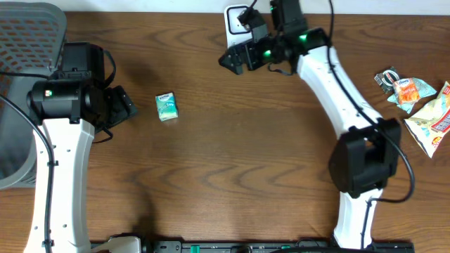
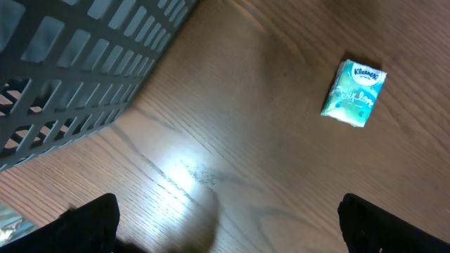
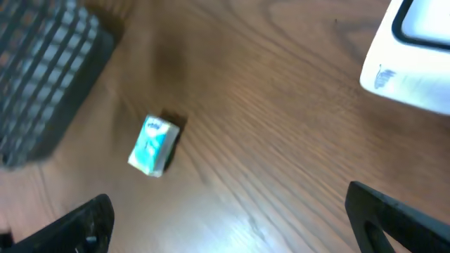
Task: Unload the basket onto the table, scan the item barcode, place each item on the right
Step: 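Move the right gripper left toward the teal Kleenex tissue pack, then grasp the teal Kleenex pack with the right gripper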
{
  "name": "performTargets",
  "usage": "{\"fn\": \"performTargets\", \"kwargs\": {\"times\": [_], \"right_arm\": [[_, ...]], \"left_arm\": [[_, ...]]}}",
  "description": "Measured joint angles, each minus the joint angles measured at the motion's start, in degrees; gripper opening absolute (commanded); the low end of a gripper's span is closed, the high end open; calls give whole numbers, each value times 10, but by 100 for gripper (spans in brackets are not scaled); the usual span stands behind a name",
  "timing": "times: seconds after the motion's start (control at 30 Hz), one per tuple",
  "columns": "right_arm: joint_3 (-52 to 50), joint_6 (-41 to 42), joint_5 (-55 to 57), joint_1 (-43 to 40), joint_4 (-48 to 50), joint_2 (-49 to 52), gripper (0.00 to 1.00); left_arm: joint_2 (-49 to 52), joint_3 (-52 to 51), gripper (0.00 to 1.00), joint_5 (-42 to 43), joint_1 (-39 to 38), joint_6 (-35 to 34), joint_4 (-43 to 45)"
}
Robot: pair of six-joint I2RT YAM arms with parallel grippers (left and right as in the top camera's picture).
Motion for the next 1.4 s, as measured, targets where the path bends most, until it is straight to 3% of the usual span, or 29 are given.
{"fn": "performTargets", "kwargs": {"times": [0.3,0.8,0.97,1.17,1.4], "right_arm": [[0,106,21,53,50,64,99],[-1,133,75,148,116,107,80],[-1,155,132,165,116,107,81],[-1,168,196,191,133,107,74],[-1,188,235,220,165,133,73]], "left_arm": [[0,0,98,0,0,0,0],[0,0,97,0,0,0,0],[0,0,98,0,0,0,0],[0,0,98,0,0,0,0],[0,0,98,0,0,0,0]]}}
